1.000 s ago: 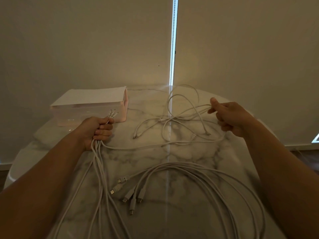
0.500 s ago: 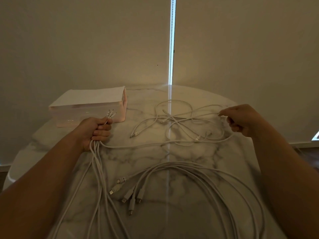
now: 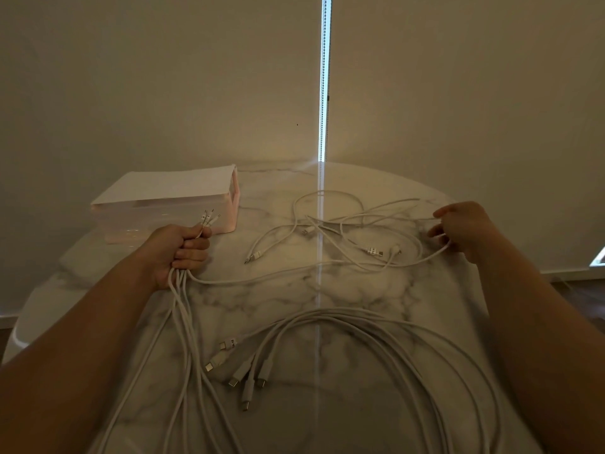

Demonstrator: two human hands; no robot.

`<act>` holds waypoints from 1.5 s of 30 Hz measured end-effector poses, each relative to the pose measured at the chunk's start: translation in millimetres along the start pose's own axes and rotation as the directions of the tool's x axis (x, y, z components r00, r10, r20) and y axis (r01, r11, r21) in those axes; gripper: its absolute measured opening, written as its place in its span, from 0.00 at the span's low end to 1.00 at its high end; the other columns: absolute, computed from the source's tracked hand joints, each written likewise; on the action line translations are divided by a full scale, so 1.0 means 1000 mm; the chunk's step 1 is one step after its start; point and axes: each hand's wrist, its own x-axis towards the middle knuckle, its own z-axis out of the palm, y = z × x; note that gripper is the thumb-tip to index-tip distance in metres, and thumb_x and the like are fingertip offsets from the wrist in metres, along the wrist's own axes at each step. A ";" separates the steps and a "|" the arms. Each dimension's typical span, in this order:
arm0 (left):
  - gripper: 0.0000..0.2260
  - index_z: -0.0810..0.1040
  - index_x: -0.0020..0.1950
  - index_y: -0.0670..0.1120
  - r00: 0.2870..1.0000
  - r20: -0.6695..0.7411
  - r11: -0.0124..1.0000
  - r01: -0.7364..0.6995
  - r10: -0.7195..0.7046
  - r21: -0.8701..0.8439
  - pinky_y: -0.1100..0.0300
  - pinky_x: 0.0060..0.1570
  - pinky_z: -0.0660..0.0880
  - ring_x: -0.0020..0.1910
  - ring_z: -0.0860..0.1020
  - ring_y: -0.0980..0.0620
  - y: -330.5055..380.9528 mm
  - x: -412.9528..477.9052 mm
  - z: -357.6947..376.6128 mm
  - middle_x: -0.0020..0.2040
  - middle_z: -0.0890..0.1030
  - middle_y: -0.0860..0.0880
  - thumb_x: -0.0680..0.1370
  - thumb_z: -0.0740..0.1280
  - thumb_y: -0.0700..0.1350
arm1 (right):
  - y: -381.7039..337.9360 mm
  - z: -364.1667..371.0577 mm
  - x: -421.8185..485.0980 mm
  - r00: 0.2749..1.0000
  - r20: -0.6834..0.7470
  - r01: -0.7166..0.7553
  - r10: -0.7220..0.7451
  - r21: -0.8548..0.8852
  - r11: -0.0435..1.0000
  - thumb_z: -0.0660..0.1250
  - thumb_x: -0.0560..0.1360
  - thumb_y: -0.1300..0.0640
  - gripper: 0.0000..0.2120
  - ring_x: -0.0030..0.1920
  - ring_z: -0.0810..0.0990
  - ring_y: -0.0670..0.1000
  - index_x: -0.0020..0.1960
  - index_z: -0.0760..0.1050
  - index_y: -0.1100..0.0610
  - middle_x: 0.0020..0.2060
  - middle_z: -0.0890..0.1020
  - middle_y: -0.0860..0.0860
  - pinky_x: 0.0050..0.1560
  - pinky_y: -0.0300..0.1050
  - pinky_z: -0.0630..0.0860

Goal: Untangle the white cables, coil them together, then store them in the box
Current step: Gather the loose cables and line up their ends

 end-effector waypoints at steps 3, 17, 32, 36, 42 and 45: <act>0.13 0.68 0.41 0.44 1.000 0.002 1.000 -0.005 0.005 0.004 0.68 0.11 0.52 0.14 0.58 0.59 0.000 0.000 0.000 0.22 0.61 0.53 0.83 0.51 0.43 | 0.000 0.001 0.006 0.982 -0.126 0.047 -0.138 -0.550 0.834 0.64 0.73 0.58 0.15 0.52 0.79 0.64 0.57 0.78 0.62 0.53 0.80 0.62 0.52 0.50 0.76; 0.13 0.68 0.41 0.45 1.000 0.001 1.000 -0.004 0.004 0.008 0.68 0.11 0.53 0.14 0.58 0.59 -0.001 0.004 -0.004 0.22 0.61 0.53 0.83 0.52 0.43 | -0.006 0.033 -0.016 0.914 0.063 0.242 -0.400 -0.877 0.415 0.61 0.75 0.63 0.07 0.56 0.76 0.61 0.53 0.73 0.60 0.53 0.79 0.59 0.58 0.54 0.70; 0.13 0.68 0.41 0.44 1.000 0.002 1.000 0.002 -0.002 0.006 0.68 0.11 0.52 0.14 0.58 0.59 -0.002 0.003 -0.002 0.23 0.61 0.53 0.83 0.52 0.44 | -0.026 -0.008 -0.032 0.989 0.146 0.092 -0.006 -0.597 0.797 0.57 0.76 0.63 0.10 0.28 0.82 0.53 0.40 0.74 0.66 0.28 0.84 0.55 0.41 0.44 0.79; 0.13 0.68 0.41 0.44 1.000 -0.002 1.000 0.001 -0.001 0.007 0.68 0.11 0.52 0.13 0.58 0.59 -0.003 0.002 -0.001 0.22 0.61 0.53 0.83 0.52 0.44 | -0.016 -0.012 -0.030 0.977 0.212 0.081 -0.014 -0.311 0.947 0.60 0.77 0.64 0.09 0.18 0.73 0.51 0.42 0.75 0.68 0.26 0.79 0.61 0.23 0.39 0.67; 0.10 0.68 0.41 0.44 1.000 0.004 1.000 -0.004 0.004 0.008 0.68 0.12 0.52 0.14 0.58 0.59 -0.003 0.001 0.001 0.22 0.61 0.53 0.81 0.54 0.43 | -0.005 -0.014 -0.021 0.987 0.137 0.112 -0.084 -0.210 0.971 0.66 0.75 0.62 0.08 0.28 0.77 0.54 0.44 0.81 0.66 0.35 0.83 0.59 0.28 0.40 0.71; 0.12 0.68 0.41 0.44 1.000 -0.001 1.000 -0.003 0.003 0.005 0.68 0.12 0.52 0.14 0.58 0.59 -0.003 0.001 0.000 0.22 0.61 0.53 0.83 0.52 0.43 | -0.004 -0.015 -0.017 0.962 0.066 0.273 -0.265 -0.237 0.932 0.71 0.75 0.52 0.14 0.29 0.76 0.51 0.36 0.83 0.60 0.31 0.82 0.53 0.33 0.42 0.71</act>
